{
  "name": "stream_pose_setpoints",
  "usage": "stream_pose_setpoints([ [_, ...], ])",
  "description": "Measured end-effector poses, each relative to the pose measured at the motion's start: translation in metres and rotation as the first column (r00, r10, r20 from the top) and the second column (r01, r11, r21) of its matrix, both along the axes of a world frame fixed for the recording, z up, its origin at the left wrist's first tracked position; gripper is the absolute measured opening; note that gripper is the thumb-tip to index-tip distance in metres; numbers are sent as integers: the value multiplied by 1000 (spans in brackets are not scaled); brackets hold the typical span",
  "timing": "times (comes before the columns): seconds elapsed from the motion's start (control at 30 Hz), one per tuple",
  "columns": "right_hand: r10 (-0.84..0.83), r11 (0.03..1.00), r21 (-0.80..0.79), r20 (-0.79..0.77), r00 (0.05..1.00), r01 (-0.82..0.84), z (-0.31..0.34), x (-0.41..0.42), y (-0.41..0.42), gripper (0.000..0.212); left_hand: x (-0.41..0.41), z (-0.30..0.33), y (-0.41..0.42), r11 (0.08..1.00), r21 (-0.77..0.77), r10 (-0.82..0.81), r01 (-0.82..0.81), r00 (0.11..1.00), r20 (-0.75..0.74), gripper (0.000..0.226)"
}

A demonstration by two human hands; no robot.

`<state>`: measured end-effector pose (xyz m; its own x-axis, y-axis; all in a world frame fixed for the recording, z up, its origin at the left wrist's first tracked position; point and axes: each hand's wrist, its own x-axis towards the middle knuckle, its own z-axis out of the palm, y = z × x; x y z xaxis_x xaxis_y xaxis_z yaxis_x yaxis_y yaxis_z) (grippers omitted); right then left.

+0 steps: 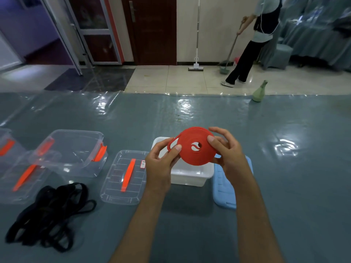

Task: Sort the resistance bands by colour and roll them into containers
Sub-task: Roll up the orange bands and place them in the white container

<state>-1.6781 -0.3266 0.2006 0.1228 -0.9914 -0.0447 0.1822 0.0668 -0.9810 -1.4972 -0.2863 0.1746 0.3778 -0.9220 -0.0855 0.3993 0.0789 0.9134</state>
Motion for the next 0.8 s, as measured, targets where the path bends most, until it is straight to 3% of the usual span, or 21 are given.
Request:
stream_pose_setpoints([
  [0.17,83,980,174,76,994,-96,-17,5,-23,34,15,-14,-17,999,34,42,-43,999,26,28],
  [0.27,95,962,252,49,994,-104,-33,11,-37,26,23,-25,-31,994,77,73,-77,996,50,29],
  [0.37,73,958,279,-34,997,-61,-51,21,-50,15,26,-42,-50,978,184,100,-100,995,8,28],
  [0.47,27,948,317,-79,997,0,-74,34,-63,16,27,-64,-73,946,305,128,-115,991,-25,29],
  [0.63,-38,900,428,-99,994,77,-113,53,-86,13,32,-93,-108,878,469,95,-97,995,26,24],
  [0.8,139,844,531,-342,929,69,-144,54,-113,7,36,-128,-135,843,533,22,-71,995,99,25],
])
